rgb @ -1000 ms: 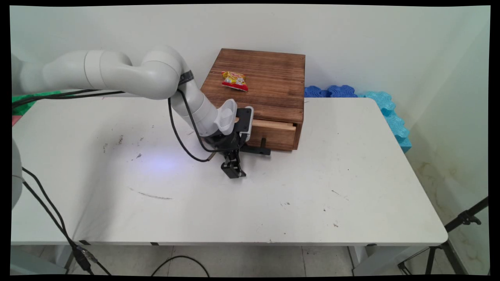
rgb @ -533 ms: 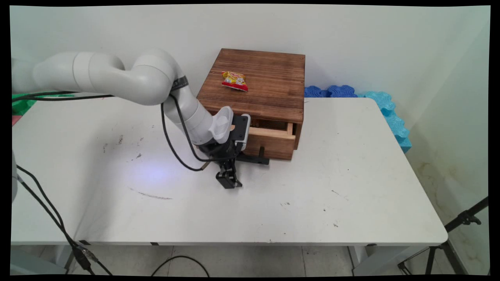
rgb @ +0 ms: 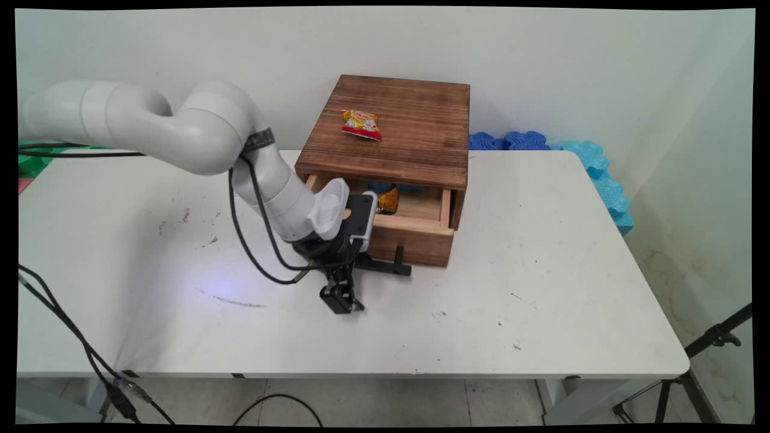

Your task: Open the drawer

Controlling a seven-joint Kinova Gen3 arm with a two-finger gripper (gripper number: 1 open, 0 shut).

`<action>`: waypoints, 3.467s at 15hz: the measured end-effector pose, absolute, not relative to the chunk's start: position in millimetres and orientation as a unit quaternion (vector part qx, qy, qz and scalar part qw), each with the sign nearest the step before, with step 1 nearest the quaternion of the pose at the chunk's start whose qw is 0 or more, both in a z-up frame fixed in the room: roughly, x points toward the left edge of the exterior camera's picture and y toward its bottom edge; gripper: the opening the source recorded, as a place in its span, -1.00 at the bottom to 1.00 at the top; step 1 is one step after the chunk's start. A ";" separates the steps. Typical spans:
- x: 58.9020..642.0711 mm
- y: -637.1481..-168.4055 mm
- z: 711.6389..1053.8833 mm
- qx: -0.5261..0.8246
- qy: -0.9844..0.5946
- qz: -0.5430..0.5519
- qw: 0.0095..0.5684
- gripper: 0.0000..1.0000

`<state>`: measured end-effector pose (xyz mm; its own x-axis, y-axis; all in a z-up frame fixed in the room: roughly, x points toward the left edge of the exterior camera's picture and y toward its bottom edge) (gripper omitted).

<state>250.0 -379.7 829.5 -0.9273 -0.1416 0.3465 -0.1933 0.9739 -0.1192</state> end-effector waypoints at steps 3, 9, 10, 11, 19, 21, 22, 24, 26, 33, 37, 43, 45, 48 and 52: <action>249.7 -365.2 831.9 0.085 -0.979 0.068 0.171 1.00; 247.7 -333.3 834.8 0.082 -0.980 0.050 0.174 1.00; 247.5 -328.9 835.2 0.082 -0.980 0.048 0.175 1.00; 247.5 -323.6 835.6 0.082 -0.980 0.045 0.175 1.00; 246.8 -289.0 839.3 0.079 -0.981 0.025 0.178 1.00; 247.3 -282.3 839.8 0.078 -0.981 0.021 0.179 1.00; 247.6 -280.1 839.9 0.077 -0.981 0.020 0.179 1.00; 247.9 -274.7 840.2 0.076 -0.981 0.016 0.179 1.00; 248.4 -269.7 840.4 0.075 -0.981 0.013 0.180 1.00; 250.3 -254.2 842.0 0.072 -0.981 0.004 0.182 1.00; 250.9 -248.3 843.1 0.070 -0.981 0.000 0.183 1.00; 251.9 -244.1 845.1 0.065 -0.980 0.000 0.186 1.00; 252.6 -244.7 846.7 0.061 -0.980 0.002 0.188 1.00; 253.5 -246.8 849.5 0.055 -0.980 0.006 0.191 1.00; 256.6 -248.6 856.6 0.040 -0.979 0.014 0.197 1.00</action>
